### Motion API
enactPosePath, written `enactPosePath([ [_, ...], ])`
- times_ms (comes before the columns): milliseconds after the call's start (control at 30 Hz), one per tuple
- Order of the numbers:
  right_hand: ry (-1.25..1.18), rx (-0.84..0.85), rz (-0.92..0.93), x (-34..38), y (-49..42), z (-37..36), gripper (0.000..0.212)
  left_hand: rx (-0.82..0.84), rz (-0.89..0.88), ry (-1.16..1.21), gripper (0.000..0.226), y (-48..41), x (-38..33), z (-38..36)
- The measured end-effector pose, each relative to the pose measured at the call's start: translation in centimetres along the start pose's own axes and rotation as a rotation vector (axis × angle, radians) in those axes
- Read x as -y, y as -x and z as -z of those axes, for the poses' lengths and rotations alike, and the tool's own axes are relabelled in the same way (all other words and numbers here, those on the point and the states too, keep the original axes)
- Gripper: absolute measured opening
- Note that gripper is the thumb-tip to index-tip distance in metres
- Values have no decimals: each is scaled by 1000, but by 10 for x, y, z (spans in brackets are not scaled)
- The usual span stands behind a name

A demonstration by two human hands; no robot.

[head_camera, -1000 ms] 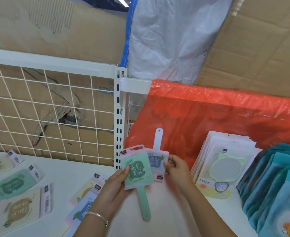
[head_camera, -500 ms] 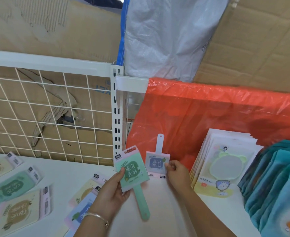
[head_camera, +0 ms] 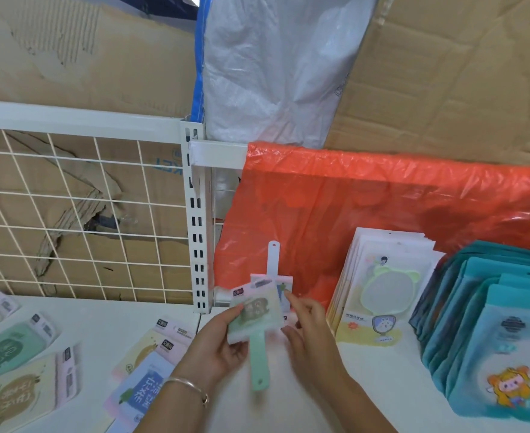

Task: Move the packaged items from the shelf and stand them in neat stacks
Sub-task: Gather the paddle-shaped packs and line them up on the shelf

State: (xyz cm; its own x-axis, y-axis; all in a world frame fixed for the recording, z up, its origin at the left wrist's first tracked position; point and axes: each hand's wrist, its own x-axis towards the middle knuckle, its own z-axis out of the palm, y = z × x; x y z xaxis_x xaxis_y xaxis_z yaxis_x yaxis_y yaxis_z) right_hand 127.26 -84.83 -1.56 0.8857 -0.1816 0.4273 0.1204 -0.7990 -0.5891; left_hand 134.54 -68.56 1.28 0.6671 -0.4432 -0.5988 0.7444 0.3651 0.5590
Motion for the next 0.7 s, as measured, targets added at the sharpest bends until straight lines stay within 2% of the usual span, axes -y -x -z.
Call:
enactPosePath([
  [100, 197, -87, 230, 8, -1, 7, 61, -37, -87, -121, 19, 1, 3, -4],
  [167, 186, -91, 267, 19, -1, 11, 52, -28, -139, -73, 16, 3, 5, -7],
  [233, -58, -106, 101, 33, 2, 13, 47, 22, -121, 100, 14, 7, 6, -12],
  [333, -524, -277, -270, 51, 11, 9, 43, 44, -66, 422, 14, 16, 9, -22],
  [367, -610, -262, -351, 55, 17, 5, 43, 42, -70, 474, 14, 19, 10, -25],
  [433, -806, -122, -426, 61, 30, -5, 52, 86, -74, 487, 20, 22, 16, -28],
  [500, -923, -60, -455, 70, 38, -9, 55, 162, -47, 441, 32, 23, 23, -27],
  [633, -990, -317, -548, 76, 21, 4, 11, 235, 5, 349, 40, 23, 41, -25],
  [700, -946, -350, -525, 72, 10, 12, 8, 219, 13, 310, 41, 28, 50, -29],
])
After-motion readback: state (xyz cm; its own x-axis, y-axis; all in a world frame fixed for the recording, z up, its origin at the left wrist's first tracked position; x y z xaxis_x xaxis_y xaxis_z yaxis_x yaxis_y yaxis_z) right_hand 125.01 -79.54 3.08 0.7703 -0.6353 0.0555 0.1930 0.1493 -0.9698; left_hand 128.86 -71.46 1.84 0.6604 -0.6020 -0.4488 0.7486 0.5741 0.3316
